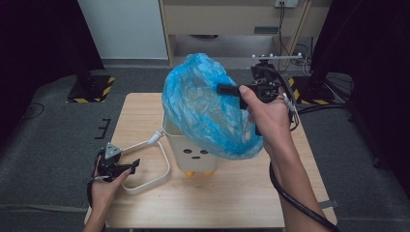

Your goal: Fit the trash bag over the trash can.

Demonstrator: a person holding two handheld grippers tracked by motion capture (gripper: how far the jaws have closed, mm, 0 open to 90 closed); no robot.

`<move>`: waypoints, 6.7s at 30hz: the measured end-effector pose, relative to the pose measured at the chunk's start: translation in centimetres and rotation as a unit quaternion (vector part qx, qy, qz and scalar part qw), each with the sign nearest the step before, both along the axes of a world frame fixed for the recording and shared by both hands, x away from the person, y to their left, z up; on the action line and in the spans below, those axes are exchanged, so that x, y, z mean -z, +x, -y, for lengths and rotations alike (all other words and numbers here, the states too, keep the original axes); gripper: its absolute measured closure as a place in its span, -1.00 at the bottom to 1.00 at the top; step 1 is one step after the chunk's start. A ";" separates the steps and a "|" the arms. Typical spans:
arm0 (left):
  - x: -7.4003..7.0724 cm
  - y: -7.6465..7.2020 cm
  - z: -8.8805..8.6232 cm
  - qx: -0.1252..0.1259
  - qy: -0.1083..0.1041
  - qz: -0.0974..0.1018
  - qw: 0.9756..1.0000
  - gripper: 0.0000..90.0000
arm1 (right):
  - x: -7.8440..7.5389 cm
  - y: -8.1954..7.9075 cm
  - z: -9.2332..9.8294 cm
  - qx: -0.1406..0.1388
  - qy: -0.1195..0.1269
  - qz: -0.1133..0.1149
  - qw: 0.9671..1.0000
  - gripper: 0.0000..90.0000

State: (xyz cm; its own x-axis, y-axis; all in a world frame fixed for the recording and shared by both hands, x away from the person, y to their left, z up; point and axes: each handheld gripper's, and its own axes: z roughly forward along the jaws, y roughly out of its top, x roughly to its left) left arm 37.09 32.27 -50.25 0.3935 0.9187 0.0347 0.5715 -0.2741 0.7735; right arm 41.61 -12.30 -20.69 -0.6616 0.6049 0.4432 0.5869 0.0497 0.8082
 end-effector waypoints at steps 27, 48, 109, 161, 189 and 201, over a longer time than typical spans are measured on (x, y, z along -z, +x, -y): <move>0.0 0.0 0.1 0.003 0.002 0.000 1.000 -0.70 | 0.4 -0.5 -4.9 -0.047 -0.030 -0.002 0.998 0.99; -0.1 0.1 0.2 0.004 0.000 0.001 1.000 -0.70 | 1.4 -1.4 -7.9 -0.083 -0.059 -0.003 0.995 0.99; 0.0 0.1 0.3 0.008 -0.002 0.000 1.000 -0.70 | 3.9 0.6 -11.8 -0.097 -0.133 -0.056 0.985 0.93; -0.2 0.0 0.5 0.011 -0.004 0.003 1.000 -0.70 | 1.7 2.9 -10.5 -0.026 -0.071 -0.066 0.995 0.62; -0.3 0.0 0.4 0.012 -0.009 0.005 1.000 -0.70 | 5.8 5.4 -13.5 -0.031 -0.158 -0.120 0.980 0.95; -0.4 0.0 0.4 0.012 -0.009 0.005 1.000 -0.70 | 6.8 6.2 -14.0 -0.030 -0.180 -0.138 0.974 0.97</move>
State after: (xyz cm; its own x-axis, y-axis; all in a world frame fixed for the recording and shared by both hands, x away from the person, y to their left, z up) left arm 37.12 31.83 -49.89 0.4151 0.9095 0.0232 0.5566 -0.2741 0.7843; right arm 47.77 1.68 -27.45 -0.5864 0.7179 0.3752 0.7662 0.3412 0.5446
